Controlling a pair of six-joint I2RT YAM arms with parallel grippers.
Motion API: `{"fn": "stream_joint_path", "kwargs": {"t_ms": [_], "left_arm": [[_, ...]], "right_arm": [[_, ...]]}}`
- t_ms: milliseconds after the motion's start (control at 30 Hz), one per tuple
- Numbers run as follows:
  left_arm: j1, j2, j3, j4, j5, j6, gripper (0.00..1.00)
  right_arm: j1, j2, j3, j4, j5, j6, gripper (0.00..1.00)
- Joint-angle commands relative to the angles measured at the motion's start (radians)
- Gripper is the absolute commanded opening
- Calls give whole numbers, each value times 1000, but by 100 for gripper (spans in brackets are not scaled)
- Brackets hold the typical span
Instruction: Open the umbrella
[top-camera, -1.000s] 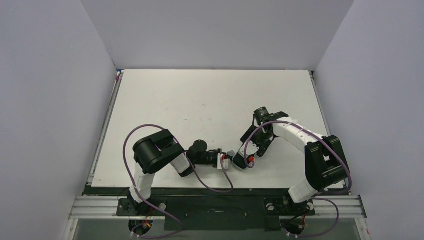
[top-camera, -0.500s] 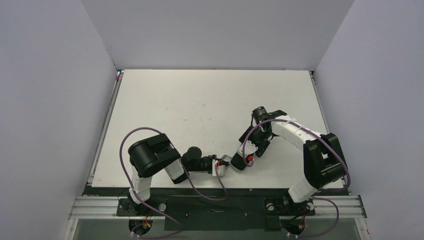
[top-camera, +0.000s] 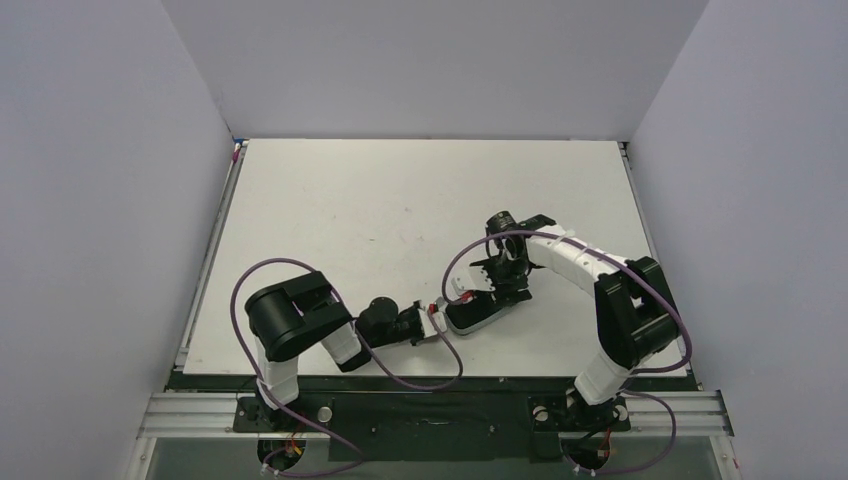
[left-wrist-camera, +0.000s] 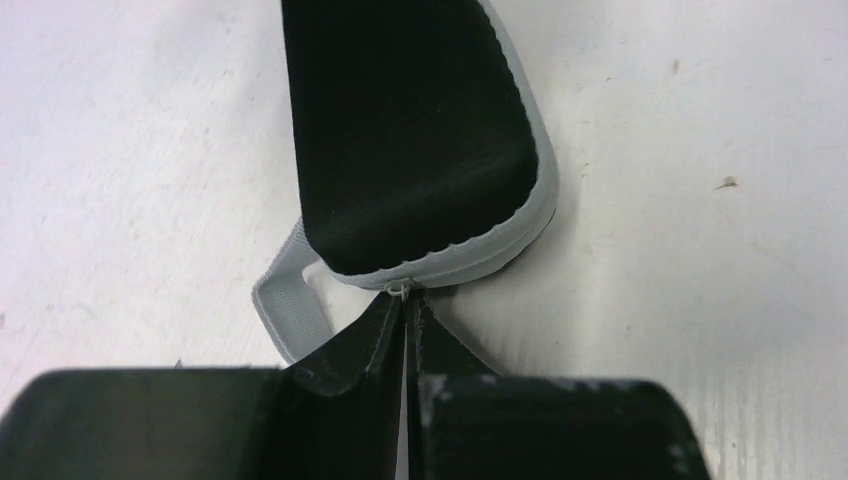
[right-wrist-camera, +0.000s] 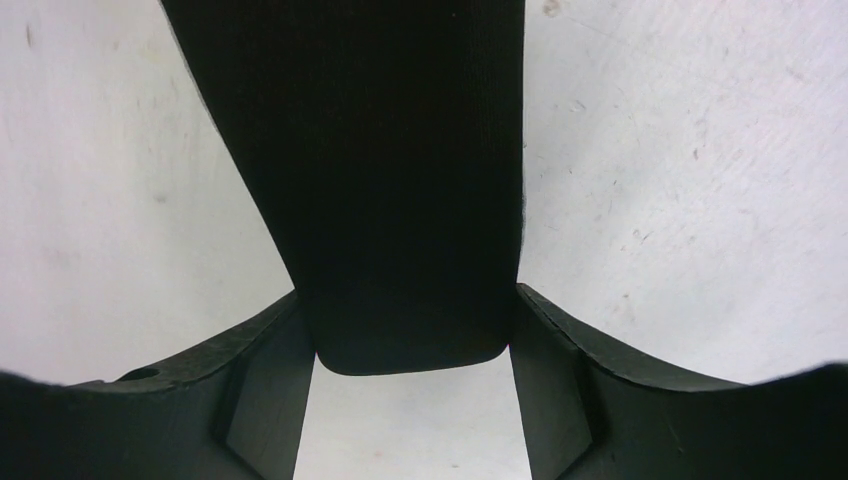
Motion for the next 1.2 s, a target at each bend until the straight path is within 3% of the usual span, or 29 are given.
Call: {"fn": "stream_joint_path", "kwargs": {"t_ms": [0, 300, 500, 733, 1167], "left_arm": [[-31, -64, -22, 36, 7, -115, 0], [-40, -99, -14, -4, 12, -126, 0], [-52, -31, 96, -59, -91, -164, 0], [-73, 34, 197, -77, -125, -150, 0], [-113, 14, 152, -23, 0, -147, 0]], "right_arm": [[9, 56, 92, 153, -51, 431, 6], [33, 47, 54, 297, 16, 721, 2], [62, 62, 104, 294, -23, 938, 1], [85, 81, 121, 299, -64, 1084, 0], [59, 141, 176, 370, -99, 1344, 0]]}}
